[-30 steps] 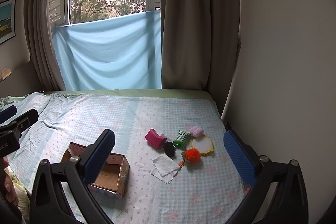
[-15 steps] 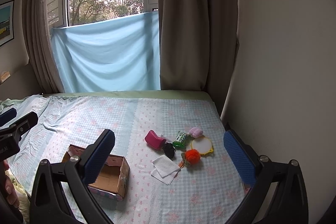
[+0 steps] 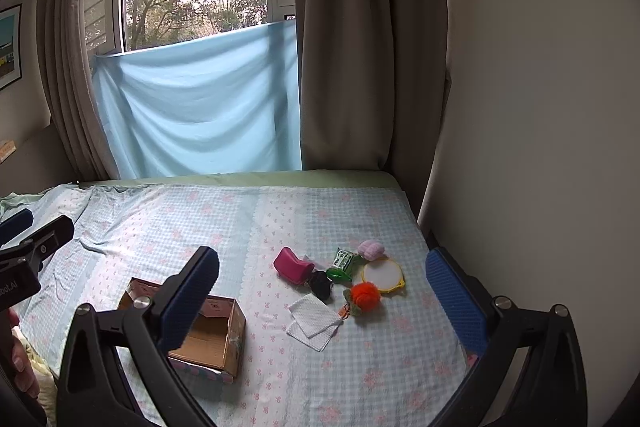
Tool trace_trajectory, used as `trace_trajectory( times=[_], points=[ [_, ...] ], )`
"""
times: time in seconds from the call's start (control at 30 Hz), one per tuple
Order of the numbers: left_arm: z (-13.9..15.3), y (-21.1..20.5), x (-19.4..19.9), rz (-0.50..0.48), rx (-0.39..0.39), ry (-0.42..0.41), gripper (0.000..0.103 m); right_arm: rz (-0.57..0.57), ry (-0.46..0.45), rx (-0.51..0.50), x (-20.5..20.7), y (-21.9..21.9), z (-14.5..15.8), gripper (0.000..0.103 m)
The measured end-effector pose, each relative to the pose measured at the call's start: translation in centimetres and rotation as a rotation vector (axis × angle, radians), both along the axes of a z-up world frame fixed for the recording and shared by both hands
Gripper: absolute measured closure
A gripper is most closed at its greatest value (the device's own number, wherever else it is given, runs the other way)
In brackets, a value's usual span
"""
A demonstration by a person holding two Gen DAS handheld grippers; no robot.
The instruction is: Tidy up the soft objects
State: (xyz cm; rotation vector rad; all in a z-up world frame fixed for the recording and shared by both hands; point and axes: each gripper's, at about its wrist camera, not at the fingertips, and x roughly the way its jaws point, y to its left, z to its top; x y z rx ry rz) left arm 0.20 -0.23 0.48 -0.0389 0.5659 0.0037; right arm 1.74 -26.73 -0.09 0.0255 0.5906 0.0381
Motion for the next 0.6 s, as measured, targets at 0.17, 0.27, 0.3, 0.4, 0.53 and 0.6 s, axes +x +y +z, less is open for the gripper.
trace_trajectory(
  times=[0.17, 0.27, 0.3, 0.4, 0.53, 0.6],
  points=[
    [0.01, -0.04, 0.09, -0.001, 0.001, 0.001, 0.000, -0.001, 0.000, 0.002, 0.02, -0.02, 0.08, 0.000],
    [-0.02, -0.10, 0.09, -0.001, 0.000, 0.002, 0.000, -0.003, 0.000, 0.003, 0.07, -0.12, 0.12, 0.000],
    [-0.03, -0.11, 0.10, -0.002, -0.001, 0.002, 0.000, -0.002, 0.000, 0.003, 0.07, -0.09, 0.12, 0.000],
    [-0.04, -0.15, 0.11, -0.003, -0.002, 0.002, 0.000, -0.002, -0.001, 0.000, 0.08, -0.09, 0.14, 0.000],
    [-0.05, -0.31, 0.16, -0.006, -0.002, 0.003, 0.000, -0.004, 0.000, 0.000, 0.09, -0.06, 0.24, 0.000],
    [-0.02, -0.33, 0.12, -0.007, -0.003, 0.003, 0.000, -0.004, 0.000, 0.000, 0.12, -0.08, 0.25, 0.000]
  ],
)
